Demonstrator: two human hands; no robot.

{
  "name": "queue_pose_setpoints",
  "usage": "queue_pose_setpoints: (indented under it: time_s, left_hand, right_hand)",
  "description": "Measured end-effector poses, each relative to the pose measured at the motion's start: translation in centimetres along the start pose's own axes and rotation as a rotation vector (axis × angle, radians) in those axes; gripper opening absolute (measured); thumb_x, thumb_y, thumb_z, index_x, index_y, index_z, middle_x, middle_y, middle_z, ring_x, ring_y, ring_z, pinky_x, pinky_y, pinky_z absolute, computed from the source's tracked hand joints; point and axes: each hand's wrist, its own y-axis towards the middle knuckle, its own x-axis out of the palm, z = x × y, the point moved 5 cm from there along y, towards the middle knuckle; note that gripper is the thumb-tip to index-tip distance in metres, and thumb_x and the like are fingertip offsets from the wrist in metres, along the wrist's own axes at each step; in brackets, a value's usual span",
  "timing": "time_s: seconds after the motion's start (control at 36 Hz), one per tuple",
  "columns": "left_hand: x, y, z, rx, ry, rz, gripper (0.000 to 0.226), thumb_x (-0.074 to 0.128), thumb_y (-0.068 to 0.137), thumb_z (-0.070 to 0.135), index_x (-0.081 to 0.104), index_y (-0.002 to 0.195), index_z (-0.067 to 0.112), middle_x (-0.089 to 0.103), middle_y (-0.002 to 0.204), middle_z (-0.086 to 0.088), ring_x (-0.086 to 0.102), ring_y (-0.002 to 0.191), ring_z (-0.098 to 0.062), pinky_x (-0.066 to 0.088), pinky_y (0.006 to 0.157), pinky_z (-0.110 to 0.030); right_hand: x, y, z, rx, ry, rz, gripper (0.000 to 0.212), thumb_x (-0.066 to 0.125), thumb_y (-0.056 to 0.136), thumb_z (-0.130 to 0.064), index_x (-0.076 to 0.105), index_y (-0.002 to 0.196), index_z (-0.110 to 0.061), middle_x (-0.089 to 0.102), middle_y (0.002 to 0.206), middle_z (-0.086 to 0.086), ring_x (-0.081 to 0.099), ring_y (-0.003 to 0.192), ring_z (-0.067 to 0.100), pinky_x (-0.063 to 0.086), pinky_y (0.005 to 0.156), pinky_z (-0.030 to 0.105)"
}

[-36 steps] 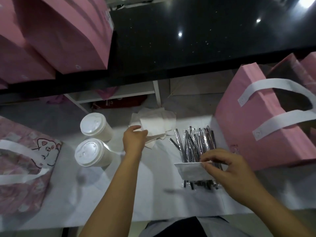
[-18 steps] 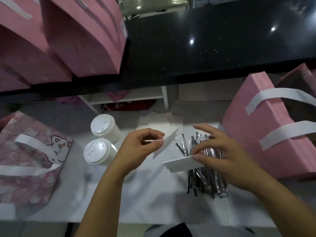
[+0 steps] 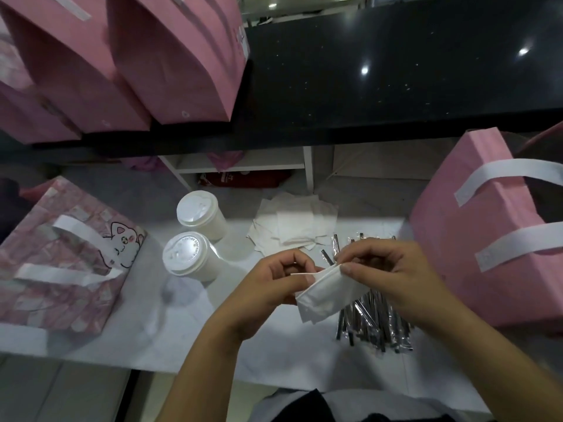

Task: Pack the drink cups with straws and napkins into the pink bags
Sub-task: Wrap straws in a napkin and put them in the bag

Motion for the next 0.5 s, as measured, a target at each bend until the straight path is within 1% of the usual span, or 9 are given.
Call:
queue_pose_setpoints:
  time_s: [0.06,0.14,0.22,0.28,0.36,0.39,0.44,0.47,0.5]
  left_hand:
    - [0.1,0.0,-0.1,-0.004,-0.018,0.019,0.003,0.067,0.084,0.017,0.068,0.086,0.018,0.064,0.081,-0.004,0.057,0.072,-0.014,0.049,0.063,-0.023]
    - [0.4,0.2,-0.3,-0.007,-0.067,0.034,0.004,0.066,0.085,0.015,0.069,0.085,0.018,0.066,0.080,-0.002,0.058,0.070,-0.012,0.048,0.060,-0.021]
    - [0.8,0.3,-0.5,-0.004,-0.106,0.021,0.002,0.065,0.085,0.009,0.065,0.086,0.011,0.072,0.090,-0.005,0.062,0.074,-0.016,0.050,0.061,-0.022]
    - [1.1,0.4,-0.5,-0.007,-0.121,0.006,0.004,0.065,0.084,0.007,0.064,0.084,0.010,0.073,0.095,-0.007,0.062,0.074,-0.016,0.050,0.062,-0.022]
    - [1.2,0.6,-0.7,-0.011,-0.139,0.017,0.003,0.066,0.085,0.016,0.067,0.081,0.017,0.068,0.085,-0.001,0.057,0.070,-0.013,0.048,0.060,-0.021]
    - [1.3,0.6,-0.6,-0.009,-0.149,0.016,0.006,0.067,0.085,0.023,0.068,0.086,0.017,0.066,0.085,0.000,0.057,0.072,-0.014,0.049,0.061,-0.023]
    - [1.5,0.6,-0.8,-0.016,-0.172,-0.005,0.028,0.068,0.084,0.037,0.068,0.100,0.015,0.064,0.093,-0.003,0.060,0.081,-0.017,0.053,0.067,-0.028]
    - [1.6,0.6,-0.9,-0.023,-0.181,-0.010,0.034,0.070,0.081,0.038,0.067,0.106,0.015,0.065,0.097,-0.005,0.062,0.086,-0.019,0.055,0.070,-0.031]
    - [1.7,0.6,-1.0,-0.025,-0.177,-0.002,0.036,0.074,0.078,0.034,0.067,0.109,0.017,0.067,0.100,-0.005,0.064,0.089,-0.021,0.056,0.072,-0.034]
  right_hand:
    - [-0.1,0.0,0.1,0.004,0.010,0.017,0.017,0.078,0.081,-0.002,0.080,0.083,-0.020,0.073,0.084,0.014,0.064,0.076,0.012,0.050,0.069,0.021]
    - [-0.4,-0.1,0.3,0.031,0.061,0.061,0.019,0.077,0.079,-0.001,0.080,0.082,-0.019,0.075,0.082,0.010,0.064,0.077,0.012,0.051,0.071,0.021]
    - [-0.6,-0.2,0.6,0.037,0.056,0.079,0.020,0.077,0.079,0.002,0.080,0.081,-0.017,0.073,0.079,0.014,0.064,0.074,0.011,0.050,0.068,0.020]
    - [-0.8,-0.3,0.7,0.041,0.060,0.088,0.019,0.078,0.078,0.001,0.081,0.080,-0.017,0.071,0.078,0.017,0.063,0.072,0.011,0.049,0.067,0.019]
    - [-1.2,-0.3,0.8,0.041,0.056,0.112,0.017,0.079,0.078,-0.002,0.081,0.081,-0.018,0.072,0.079,0.016,0.063,0.073,0.011,0.050,0.068,0.019]
    - [-1.3,-0.3,0.9,0.036,0.048,0.125,0.017,0.079,0.078,-0.002,0.081,0.082,-0.019,0.073,0.079,0.014,0.064,0.073,0.011,0.050,0.069,0.018]
    - [-1.5,-0.3,1.1,0.030,0.043,0.158,0.020,0.079,0.078,0.000,0.081,0.081,-0.020,0.075,0.079,0.009,0.066,0.074,0.010,0.050,0.069,0.018]
    - [-1.7,-0.3,1.2,0.031,0.048,0.176,0.021,0.079,0.078,0.001,0.081,0.081,-0.020,0.075,0.078,0.006,0.066,0.074,0.009,0.051,0.069,0.018]
    - [-1.8,-0.3,1.3,0.037,0.054,0.191,0.022,0.078,0.078,0.002,0.080,0.080,-0.020,0.075,0.077,0.004,0.066,0.073,0.009,0.051,0.068,0.018]
